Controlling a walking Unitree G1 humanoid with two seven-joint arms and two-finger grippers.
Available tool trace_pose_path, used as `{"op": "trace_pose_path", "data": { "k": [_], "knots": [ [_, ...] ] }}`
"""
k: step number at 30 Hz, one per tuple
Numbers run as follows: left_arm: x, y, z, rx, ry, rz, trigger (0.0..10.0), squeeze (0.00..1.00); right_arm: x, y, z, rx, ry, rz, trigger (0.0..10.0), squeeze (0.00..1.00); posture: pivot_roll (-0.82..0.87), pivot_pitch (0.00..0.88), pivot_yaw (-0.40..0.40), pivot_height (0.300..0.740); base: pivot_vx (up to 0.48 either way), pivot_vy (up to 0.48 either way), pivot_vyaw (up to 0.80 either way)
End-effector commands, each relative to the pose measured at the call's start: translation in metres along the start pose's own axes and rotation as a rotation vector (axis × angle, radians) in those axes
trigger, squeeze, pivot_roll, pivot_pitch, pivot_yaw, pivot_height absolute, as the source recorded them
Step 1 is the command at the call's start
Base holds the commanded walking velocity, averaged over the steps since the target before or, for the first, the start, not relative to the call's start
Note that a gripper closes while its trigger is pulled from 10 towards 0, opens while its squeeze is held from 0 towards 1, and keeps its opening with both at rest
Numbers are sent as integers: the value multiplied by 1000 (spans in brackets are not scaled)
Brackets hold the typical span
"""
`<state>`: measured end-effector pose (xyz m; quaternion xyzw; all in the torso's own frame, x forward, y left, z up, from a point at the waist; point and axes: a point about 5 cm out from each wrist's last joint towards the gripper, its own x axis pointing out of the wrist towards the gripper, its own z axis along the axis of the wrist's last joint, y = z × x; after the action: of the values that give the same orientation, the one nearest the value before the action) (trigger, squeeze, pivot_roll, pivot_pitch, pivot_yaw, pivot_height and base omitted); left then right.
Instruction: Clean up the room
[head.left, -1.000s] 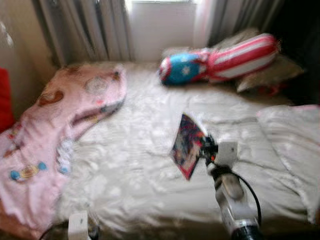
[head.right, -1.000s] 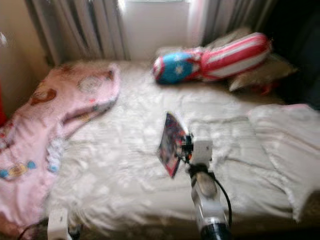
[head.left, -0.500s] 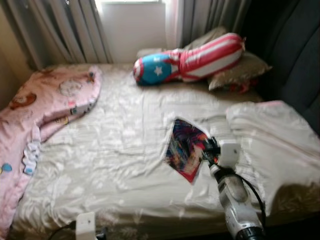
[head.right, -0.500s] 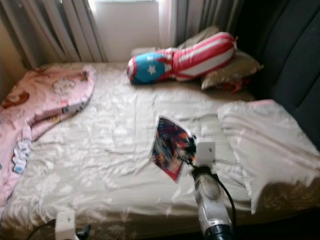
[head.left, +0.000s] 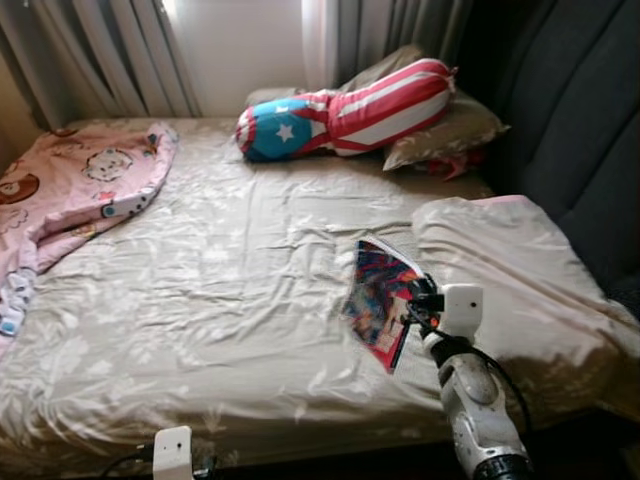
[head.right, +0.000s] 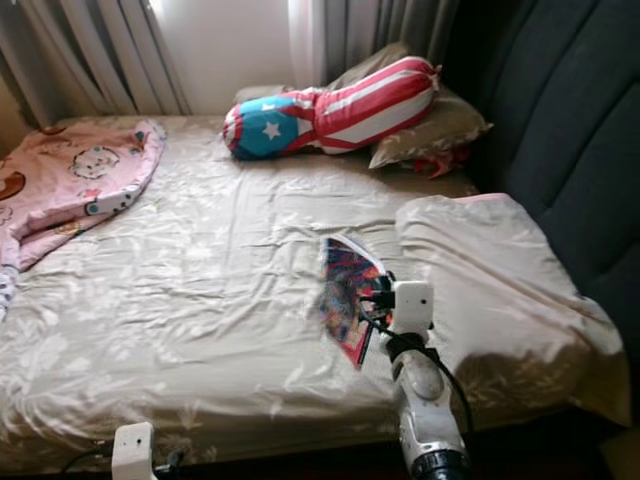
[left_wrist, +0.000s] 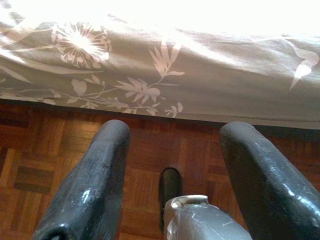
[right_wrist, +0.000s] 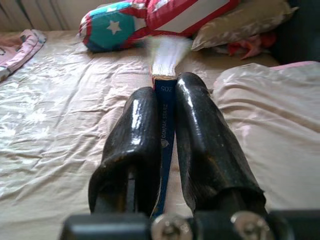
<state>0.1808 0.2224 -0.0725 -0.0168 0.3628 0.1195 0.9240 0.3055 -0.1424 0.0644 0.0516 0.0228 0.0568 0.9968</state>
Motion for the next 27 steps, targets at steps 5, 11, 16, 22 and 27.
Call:
{"op": "trace_pose_path", "data": {
  "k": [5, 11, 16, 22, 27],
  "knots": [
    [-2, 8, -6, 2, 25, 17, 10000, 0, 4, 6, 9, -1, -31, 29, 10000, 0, -23, 0, -21, 736, 151, 0, 0],
    [-2, 8, -6, 3, 28, 16, 10000, 0, 2, 12, 10, -54, -42, 95, 10000, 0, -27, 0, -20, 736, 275, 0, 267],
    [-2, 7, -7, 11, 33, 17, 10000, 0, 1, 14, 9, -47, -40, 108, 10000, 0, -27, 0, -22, 736, 287, 0, 640],
    [-2, 7, -7, 8, 32, 17, 10000, 0, 1, 16, 8, -38, -30, 121, 10000, 0, -27, 0, -23, 736, 292, 0, 0],
    [-2, 7, -7, 8, 30, 16, 10000, 0, 1, 16, 7, -41, -23, 117, 10000, 0, -29, 0, -21, 736, 292, 0, 0]
  ]
}}
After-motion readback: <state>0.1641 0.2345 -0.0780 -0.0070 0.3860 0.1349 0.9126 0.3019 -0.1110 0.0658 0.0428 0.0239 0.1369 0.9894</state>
